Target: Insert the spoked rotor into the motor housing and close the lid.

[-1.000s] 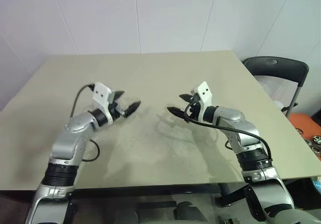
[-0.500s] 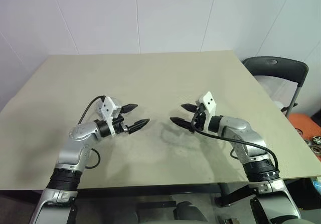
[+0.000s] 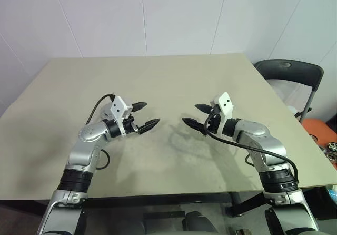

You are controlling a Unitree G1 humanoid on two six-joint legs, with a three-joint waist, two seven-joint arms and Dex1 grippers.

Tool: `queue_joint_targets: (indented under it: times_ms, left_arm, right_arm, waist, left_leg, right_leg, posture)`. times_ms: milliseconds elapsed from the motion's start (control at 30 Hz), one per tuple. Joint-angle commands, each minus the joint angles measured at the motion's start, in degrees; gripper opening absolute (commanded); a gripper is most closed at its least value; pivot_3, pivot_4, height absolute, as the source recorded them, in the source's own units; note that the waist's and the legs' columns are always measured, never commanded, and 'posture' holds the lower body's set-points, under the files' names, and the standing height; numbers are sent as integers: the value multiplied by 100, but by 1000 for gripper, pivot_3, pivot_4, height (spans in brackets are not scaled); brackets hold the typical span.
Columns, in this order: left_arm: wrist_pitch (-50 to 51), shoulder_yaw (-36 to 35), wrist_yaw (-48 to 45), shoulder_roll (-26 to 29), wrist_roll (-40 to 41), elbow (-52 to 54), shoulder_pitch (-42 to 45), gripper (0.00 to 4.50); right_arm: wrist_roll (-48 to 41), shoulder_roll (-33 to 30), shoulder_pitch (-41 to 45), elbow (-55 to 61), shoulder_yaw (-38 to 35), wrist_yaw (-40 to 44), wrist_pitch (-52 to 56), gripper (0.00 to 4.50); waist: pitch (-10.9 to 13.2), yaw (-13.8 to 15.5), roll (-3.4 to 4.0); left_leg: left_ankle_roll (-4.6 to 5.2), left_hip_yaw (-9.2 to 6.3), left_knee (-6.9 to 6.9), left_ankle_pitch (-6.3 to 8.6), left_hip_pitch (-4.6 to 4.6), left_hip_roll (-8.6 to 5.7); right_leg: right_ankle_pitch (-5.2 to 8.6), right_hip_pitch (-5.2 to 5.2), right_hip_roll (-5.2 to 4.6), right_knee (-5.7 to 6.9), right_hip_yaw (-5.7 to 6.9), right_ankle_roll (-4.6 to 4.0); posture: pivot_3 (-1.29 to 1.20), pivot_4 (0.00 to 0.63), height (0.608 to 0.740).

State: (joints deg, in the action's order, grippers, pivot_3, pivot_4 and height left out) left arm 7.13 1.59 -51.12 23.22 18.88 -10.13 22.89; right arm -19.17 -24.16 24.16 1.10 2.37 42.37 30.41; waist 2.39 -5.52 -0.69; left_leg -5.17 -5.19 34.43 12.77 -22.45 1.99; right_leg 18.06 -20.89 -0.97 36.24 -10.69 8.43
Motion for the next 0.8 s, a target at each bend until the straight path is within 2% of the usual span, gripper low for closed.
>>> queue_joint_targets:
  times_ms: [33,800]
  left_arm:
    - [-383,114,-7,-30,-288,-232,130,4498]
    - [-775,353,-136,-368,-595,-629,356,4498]
  right_arm:
    - [137,-62,189,87,52,-12,-184,4444]
    - [223,-67,-6,217,-42,-295,-164,4444]
  waist:
    - [0,1,0]
    - [0,7,0]
  left_leg:
    - [0,0,0,0,1,0]
    - [2,-2,34,1,0,0]
  right_leg:
    - [0,0,0,1,0,0]
    - [0,14,1,12,0,0]
  posture:
    - [0,0,740]
    - [0,0,740]
